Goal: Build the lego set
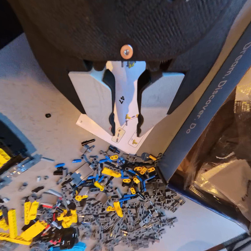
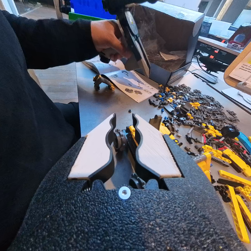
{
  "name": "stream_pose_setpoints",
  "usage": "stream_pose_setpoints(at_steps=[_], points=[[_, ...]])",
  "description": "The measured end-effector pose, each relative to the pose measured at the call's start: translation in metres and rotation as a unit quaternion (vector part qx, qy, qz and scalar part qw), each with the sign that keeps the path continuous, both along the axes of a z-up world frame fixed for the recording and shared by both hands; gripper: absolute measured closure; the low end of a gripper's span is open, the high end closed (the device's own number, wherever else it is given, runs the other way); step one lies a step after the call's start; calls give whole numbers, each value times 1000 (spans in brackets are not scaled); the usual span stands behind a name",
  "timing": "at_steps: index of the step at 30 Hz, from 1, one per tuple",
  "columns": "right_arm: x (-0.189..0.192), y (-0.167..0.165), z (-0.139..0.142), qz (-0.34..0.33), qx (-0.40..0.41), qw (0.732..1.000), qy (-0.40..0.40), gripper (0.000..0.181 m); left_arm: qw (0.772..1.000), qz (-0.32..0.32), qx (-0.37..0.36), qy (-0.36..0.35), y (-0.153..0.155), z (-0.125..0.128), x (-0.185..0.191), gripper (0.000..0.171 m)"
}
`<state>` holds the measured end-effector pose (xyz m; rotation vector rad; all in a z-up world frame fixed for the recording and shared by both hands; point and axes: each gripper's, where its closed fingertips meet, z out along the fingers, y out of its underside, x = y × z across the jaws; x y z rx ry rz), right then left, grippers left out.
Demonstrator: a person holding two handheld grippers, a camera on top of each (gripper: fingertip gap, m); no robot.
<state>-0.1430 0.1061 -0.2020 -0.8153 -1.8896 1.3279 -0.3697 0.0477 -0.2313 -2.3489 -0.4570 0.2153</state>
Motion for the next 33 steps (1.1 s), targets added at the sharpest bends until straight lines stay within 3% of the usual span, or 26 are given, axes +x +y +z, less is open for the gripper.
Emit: stream_pose_setpoints(at_steps=[4, 15, 22, 25, 33], points=[[0, 0, 2, 3, -7, 1000, 1, 158, 999, -12, -21, -27, 6, -19, 4, 139], [1, 1, 4, 1, -6, 1000, 10, 154, 988, -101, -107, -51, 42, -37, 4, 136], [2, 1, 5, 3, -6, 1000, 15, 154, 984, -128, -115, -51, 54, -45, 3, 150], [2, 0, 5, 4, -7, 1000, 15, 154, 987, -123, -93, -35, 52, -36, -2, 148], [3, -1, 5, 7, -7, 1000, 17, 154, 997, -7, -80, -4, 13, -18, -54, 146]])
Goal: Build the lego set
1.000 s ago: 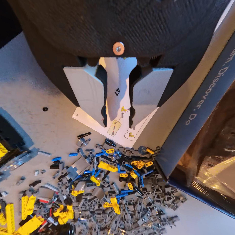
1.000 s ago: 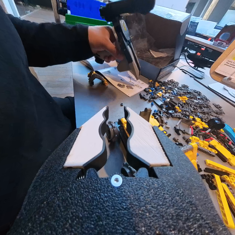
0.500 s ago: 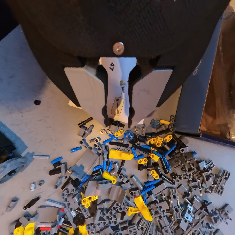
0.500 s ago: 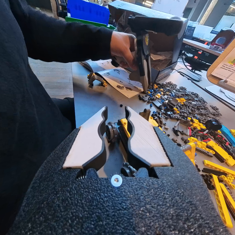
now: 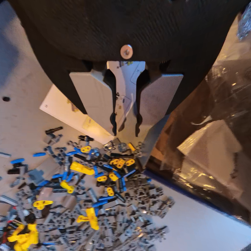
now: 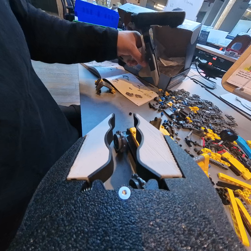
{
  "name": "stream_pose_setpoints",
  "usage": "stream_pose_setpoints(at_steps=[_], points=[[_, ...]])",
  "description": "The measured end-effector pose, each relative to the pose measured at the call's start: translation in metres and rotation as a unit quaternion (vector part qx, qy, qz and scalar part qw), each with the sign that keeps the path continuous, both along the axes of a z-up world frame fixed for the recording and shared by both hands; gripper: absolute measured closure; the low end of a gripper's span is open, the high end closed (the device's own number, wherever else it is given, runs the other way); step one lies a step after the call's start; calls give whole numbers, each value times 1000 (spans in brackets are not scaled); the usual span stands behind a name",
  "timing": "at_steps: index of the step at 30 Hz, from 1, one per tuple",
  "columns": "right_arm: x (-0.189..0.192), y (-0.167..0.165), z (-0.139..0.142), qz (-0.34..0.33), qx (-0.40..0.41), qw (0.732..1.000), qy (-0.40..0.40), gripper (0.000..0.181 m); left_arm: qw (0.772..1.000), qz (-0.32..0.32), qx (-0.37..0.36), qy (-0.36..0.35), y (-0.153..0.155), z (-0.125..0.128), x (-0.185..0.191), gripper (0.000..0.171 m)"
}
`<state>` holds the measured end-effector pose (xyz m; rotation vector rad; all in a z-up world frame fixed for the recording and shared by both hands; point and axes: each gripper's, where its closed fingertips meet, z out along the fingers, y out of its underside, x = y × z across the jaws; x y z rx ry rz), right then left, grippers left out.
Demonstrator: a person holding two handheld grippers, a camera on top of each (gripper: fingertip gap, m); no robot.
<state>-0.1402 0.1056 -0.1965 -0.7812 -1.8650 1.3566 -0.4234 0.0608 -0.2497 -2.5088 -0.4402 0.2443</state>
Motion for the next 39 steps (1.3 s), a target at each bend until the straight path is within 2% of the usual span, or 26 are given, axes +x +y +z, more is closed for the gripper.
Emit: stream_pose_setpoints(at_steps=[2, 3, 4, 10, 14, 17, 20, 22, 26, 30, 34, 39], points=[[0, 0, 0, 0, 2, 1000, 1, 154, 999, 34, 4, 20, -2, -3, -17, 146], [0, 0, 0, 0, 2, 1000, 1, 154, 999, 49, 2, 13, -2, -8, -21, 154], [0, 0, 0, -1, 3, 1000, 2, 154, 998, 57, -2, 2, -1, -12, -22, 155], [1, 0, 1, -4, 6, 1000, 8, 154, 998, 56, -18, 16, 9, -26, -22, 164], [1, -1, 1, -3, 6, 1000, 9, 154, 999, 47, -14, 11, 17, -26, -22, 167], [2, -1, 1, -1, 8, 1000, 10, 154, 999, 39, -18, 11, 20, -24, -19, 163], [3, -2, 1, -1, 10, 1000, 13, 154, 999, 22, -9, 23, 18, -6, -11, 163], [3, -2, 1, -1, 9, 1000, 15, 155, 999, 22, 2, 29, 10, 15, -6, 161], [3, -2, 0, -1, 8, 1000, 11, 155, 997, 11, 55, 54, -21, 73, 15, 156], [0, 0, -2, -7, 9, 1000, 1, 155, 988, 61, 93, 104, -71, 113, 11, 148], [-4, 6, 0, -38, 17, 999, 17, 155, 973, 114, 174, 99, -102, 121, 11, 145], [-9, 19, 5, -85, 19, 995, 38, 157, 955, 167, 228, 88, -137, 94, 4, 145]])
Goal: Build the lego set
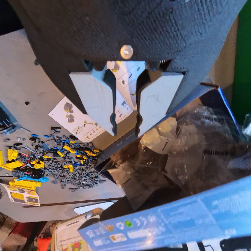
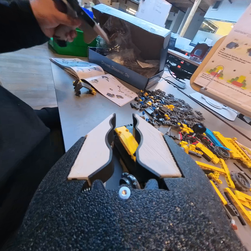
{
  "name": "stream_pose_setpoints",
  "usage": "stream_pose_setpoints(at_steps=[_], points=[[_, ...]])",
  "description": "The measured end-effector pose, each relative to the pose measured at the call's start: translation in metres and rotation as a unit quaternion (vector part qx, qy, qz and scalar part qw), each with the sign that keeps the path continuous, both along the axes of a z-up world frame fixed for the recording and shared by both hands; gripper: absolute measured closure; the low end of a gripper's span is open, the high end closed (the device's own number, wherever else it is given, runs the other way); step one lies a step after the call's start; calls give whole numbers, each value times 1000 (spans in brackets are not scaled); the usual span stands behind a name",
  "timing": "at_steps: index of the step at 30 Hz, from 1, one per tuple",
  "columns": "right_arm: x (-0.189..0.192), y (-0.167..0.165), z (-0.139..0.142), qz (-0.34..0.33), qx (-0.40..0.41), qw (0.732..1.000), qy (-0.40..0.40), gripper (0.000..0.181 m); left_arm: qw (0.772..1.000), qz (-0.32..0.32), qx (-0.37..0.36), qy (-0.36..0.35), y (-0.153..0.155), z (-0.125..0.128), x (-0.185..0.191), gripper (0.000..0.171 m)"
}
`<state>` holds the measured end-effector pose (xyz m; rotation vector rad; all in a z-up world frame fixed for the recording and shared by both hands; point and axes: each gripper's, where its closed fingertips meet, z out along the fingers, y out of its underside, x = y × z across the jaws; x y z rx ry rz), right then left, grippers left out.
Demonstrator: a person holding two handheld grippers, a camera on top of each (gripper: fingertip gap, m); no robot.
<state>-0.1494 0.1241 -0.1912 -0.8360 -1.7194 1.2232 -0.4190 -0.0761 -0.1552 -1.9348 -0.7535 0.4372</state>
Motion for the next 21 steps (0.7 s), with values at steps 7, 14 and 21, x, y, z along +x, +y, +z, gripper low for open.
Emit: stream_pose_setpoints(at_steps=[7, 14, 21], points=[[-8, 6, -7, -28, 5, 999, -25, 152, 998, -9, -11, -54, -27, -61, 9, 149], [-14, 11, -11, -49, 11, 998, -39, 152, 995, -68, -14, -77, -15, -74, 14, 151], [-13, 11, -8, -47, 7, 998, -30, 152, 996, -14, -28, -87, 16, -72, -14, 149]])
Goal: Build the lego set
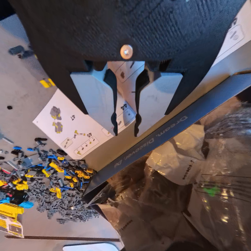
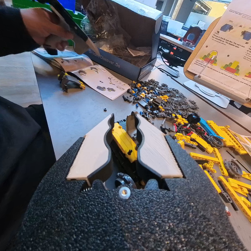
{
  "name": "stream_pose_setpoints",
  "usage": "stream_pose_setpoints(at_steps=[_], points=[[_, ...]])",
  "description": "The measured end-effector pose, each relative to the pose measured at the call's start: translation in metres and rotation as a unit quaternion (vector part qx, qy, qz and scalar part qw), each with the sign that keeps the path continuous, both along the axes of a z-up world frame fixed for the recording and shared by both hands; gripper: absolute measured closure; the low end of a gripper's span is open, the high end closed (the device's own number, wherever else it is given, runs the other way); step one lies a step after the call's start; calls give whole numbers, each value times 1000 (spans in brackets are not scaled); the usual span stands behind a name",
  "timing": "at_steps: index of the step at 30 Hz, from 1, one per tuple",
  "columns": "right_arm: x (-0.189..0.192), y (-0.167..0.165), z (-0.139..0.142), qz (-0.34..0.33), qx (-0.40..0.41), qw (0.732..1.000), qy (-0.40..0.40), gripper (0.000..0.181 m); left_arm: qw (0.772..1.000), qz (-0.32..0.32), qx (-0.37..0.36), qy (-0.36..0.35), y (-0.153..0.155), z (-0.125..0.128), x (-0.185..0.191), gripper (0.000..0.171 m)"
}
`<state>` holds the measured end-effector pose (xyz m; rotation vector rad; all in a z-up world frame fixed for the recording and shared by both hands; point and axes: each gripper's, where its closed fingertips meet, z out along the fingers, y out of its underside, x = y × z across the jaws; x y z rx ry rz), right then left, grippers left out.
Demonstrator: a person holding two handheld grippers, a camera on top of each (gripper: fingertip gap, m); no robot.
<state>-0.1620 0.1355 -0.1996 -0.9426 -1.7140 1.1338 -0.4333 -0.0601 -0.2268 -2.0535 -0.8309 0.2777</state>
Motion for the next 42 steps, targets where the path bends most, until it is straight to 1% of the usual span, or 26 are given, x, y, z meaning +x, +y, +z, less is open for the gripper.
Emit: stream_pose_setpoints(at_steps=[3, 5, 8, 9, 10, 12, 14, 16, 21, 24, 29, 32, 35, 37, 39, 42], points=[[2, -1, 3, 6, -6, 1000, 10, 153, 1000, 14, 6, -3, 10, 7, -5, 147], [4, 0, 6, 9, -12, 1000, 16, 153, 999, 39, 16, 7, 7, 19, -12, 146], [5, 0, 9, 14, -22, 999, 23, 155, 996, 83, 25, 24, -9, 31, -22, 147], [6, 0, 9, 16, -24, 999, 24, 155, 995, 98, 13, 34, -18, 30, -25, 152], [6, -1, 9, 19, -24, 999, 24, 155, 992, 119, 2, 46, -30, 30, -30, 160], [6, -2, 9, 22, -22, 999, 23, 156, 986, 156, 16, 57, -50, 32, -34, 171], [6, -3, 8, 22, -19, 999, 21, 156, 984, 166, 26, 52, -61, 28, -32, 171], [5, -3, 7, 21, -16, 999, 19, 156, 983, 177, 15, 49, -72, 20, -33, 170], [3, -2, 3, 15, -10, 1000, 8, 156, 982, 183, 29, 41, -84, 8, -30, 168], [1, -2, 1, 12, -7, 1000, 2, 156, 982, 182, 40, 35, -87, 1, -28, 169], [0, 1, 1, 5, -15, 1000, -2, 157, 984, 168, 48, 40, -91, 0, -23, 168], [-1, 1, -1, 3, -12, 1000, -8, 156, 989, 131, 68, 31, -80, 0, -16, 168], [-4, 2, -4, -3, -9, 1000, -17, 156, 988, 129, 76, 36, -78, 0, -18, 166], [-5, 5, -4, -13, -12, 1000, -18, 156, 989, 116, 86, 33, -77, 0, -17, 163], [-7, 9, -4, -26, -16, 999, -19, 155, 991, 93, 91, 31, -74, 1, -13, 161], [-10, 11, -10, -35, -11, 998, -41, 154, 996, 15, 87, 20, -63, -2, 2, 165]])
